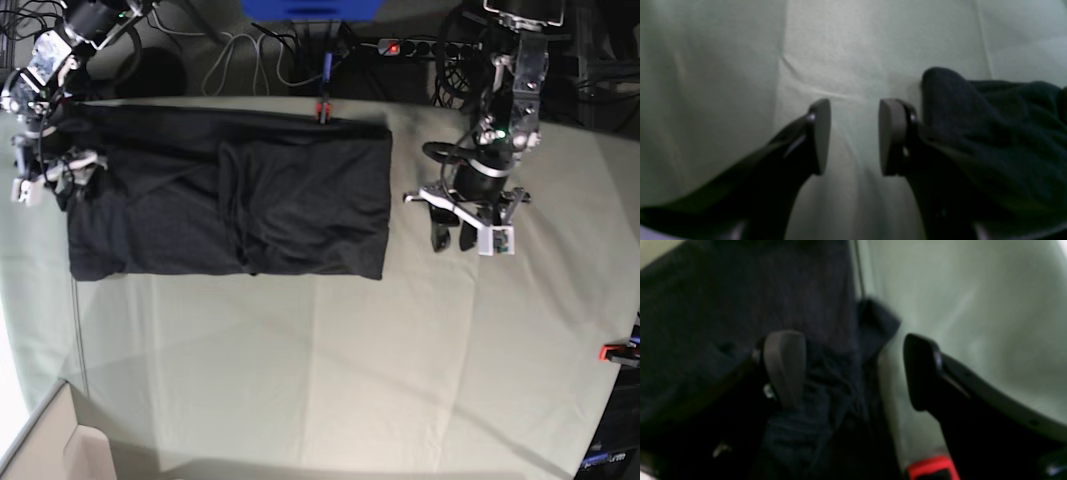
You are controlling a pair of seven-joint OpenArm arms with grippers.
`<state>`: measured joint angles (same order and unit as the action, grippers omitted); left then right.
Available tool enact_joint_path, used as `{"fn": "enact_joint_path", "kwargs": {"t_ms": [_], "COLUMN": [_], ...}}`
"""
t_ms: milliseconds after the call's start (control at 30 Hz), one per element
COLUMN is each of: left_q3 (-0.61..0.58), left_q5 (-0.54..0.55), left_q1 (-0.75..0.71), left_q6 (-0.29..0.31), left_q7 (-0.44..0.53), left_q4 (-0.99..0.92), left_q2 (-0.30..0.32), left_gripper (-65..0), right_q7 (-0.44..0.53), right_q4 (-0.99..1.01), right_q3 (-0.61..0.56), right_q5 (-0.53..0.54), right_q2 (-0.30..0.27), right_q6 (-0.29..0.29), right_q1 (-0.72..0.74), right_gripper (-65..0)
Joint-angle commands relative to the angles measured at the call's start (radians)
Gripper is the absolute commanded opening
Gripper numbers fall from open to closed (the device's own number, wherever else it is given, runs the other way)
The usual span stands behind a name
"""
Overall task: Layout the t-shirt on the table in an organized manner, then fold the t-shirt properly
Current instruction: 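Release the folded end and lift the left gripper away, then grasp the strip's other end with the right gripper and fold it over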
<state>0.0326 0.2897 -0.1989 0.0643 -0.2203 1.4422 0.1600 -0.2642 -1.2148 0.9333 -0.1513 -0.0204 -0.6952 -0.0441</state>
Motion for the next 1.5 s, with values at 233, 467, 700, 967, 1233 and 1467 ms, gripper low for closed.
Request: {"fn": "enact_joint_path", "kwargs": {"t_ms": [233, 467, 700, 967, 1233, 1467], "left_q3": [0.045, 0.108, 0.169, 0.258, 0.341, 0.398], "left_q5": [0.003, 0.003, 0.003, 0.003, 0.003, 0.003], "left_q1": [0.016, 0.008, -0.021, -0.044, -0.078, -0.109], "left_q6": [0.006, 0.006, 0.006, 0.007, 0.007, 0.007], "left_q7": [0.02, 0.019, 0.019, 0.019, 0.019, 0.02], "left_q4": [0.071, 0.141, 0.141, 0.141, 0.16, 0.164], "left_q2": [0.002, 0.002, 0.002, 0.002, 0.002, 0.003], "left_gripper": [-41.5, -41.5, -41.5, -41.5, -41.5, -41.5], "right_q7": [0.021, 0.021, 0.021, 0.019, 0.021, 0.019], "right_q4": [0.152, 0.163, 0.165, 0.1, -0.265, -0.463], "right_q3": [0.002, 0.003, -0.004, -0.148, -0.233, -0.325], "right_q5": [0.011, 0.012, 0.012, 0.014, 0.015, 0.015], "right_q2": [-0.065, -0.059, -0.036, -0.022, 0.112, 0.177], "right_q6": [-0.003, -0.003, -0.003, -0.003, -0.003, -0.003], "right_q1": [0.02, 0.019, 0.011, -0.069, -0.167, -0.199], "right_gripper": [-18.6, -20.0, -42.5, -65.0, -65.0, -65.0]}}
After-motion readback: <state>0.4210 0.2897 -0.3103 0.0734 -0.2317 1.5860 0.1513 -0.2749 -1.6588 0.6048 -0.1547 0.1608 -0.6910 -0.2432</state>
